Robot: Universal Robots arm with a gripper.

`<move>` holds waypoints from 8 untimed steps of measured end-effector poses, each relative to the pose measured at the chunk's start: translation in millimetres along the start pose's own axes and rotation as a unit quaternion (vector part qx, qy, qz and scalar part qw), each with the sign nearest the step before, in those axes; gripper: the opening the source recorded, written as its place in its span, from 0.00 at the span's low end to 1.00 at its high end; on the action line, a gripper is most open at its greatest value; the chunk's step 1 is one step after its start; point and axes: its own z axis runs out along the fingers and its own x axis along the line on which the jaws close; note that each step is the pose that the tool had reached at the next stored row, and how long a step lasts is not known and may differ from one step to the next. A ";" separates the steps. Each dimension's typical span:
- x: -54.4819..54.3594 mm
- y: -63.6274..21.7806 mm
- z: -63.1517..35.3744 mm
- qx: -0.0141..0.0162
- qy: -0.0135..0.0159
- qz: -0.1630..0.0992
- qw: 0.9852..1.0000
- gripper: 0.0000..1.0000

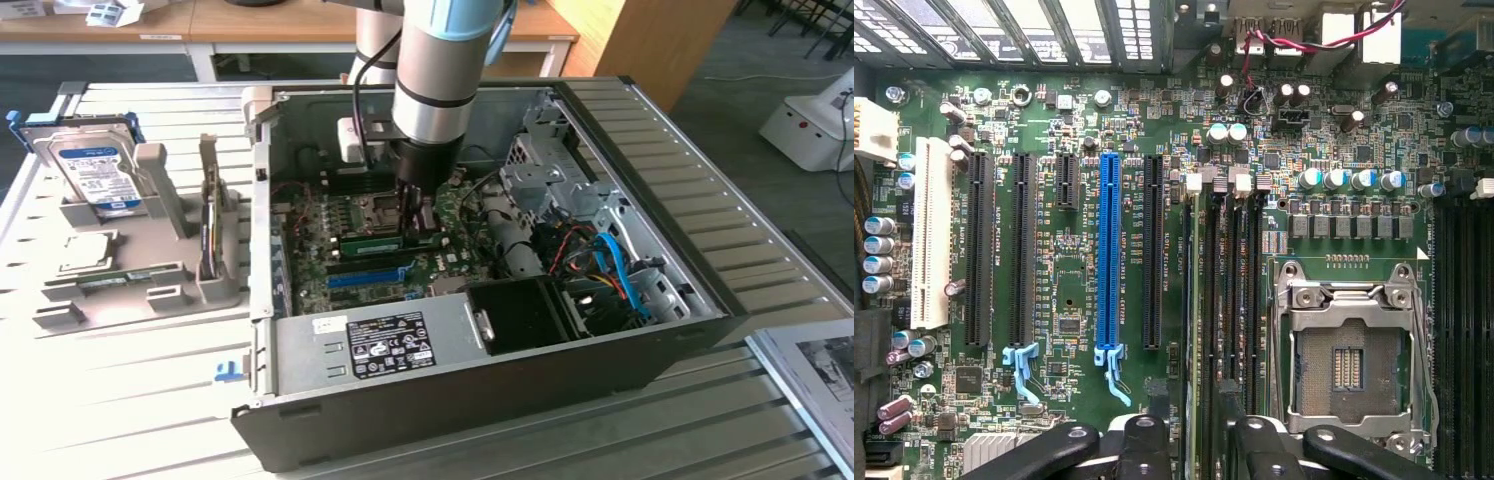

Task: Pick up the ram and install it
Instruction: 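Insert the ram into the slot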

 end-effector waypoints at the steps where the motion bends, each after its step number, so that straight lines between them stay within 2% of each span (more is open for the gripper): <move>1: 0.0 0.0 0.0 0.000 0.000 0.000 1.000 0.31; 8: 0.0 0.1 -1.6 0.000 0.000 0.000 1.000 0.31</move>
